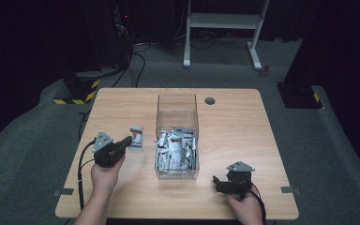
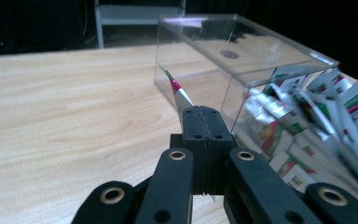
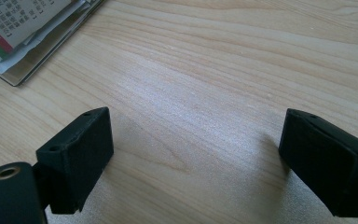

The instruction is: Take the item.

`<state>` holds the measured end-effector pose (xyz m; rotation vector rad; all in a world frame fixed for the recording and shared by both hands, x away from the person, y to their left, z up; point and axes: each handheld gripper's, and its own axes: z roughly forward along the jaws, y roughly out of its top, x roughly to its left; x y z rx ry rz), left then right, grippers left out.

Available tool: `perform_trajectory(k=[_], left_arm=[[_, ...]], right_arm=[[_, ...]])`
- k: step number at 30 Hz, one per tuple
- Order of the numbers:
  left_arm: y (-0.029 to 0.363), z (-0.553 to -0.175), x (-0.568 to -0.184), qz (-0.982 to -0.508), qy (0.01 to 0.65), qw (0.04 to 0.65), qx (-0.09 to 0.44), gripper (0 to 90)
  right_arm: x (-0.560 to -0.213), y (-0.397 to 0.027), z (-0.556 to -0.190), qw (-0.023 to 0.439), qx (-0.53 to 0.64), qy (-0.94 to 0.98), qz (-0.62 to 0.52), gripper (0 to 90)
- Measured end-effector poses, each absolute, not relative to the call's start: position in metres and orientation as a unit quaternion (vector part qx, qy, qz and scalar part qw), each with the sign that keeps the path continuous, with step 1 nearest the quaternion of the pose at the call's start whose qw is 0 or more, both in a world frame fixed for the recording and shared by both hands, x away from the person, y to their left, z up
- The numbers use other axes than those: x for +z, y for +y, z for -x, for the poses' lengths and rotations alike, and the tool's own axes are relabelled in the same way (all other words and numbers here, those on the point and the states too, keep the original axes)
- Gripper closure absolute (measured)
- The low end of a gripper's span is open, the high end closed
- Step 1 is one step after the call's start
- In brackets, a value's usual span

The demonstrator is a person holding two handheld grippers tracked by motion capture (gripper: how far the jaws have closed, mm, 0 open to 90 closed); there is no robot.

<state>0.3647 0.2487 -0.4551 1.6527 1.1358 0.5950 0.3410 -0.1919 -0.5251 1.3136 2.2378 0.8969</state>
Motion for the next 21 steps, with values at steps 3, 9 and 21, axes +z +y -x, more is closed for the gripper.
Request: perform_trajectory(k=[3,9,21], left_arm=[[0.25,-0.369,-0.461,-0.686,0.477,0.494,0.241,90.0],[0.251,-0.375,-0.472,-0.688,0.489,0.482,0.234,90.0],[0.252,-0.384,-0.483,-0.692,0.504,0.463,0.232,90.0]], right_arm=[[-0.525,-0.192,-0.341,0.197,0.32,0.799,-0.469,9.6],[-0.525,-0.192,-0.341,0.196,0.32,0.799,-0.47,9.6],[-0.525,-0.192,-0.341,0.196,0.32,0.799,-0.47,9.7]])
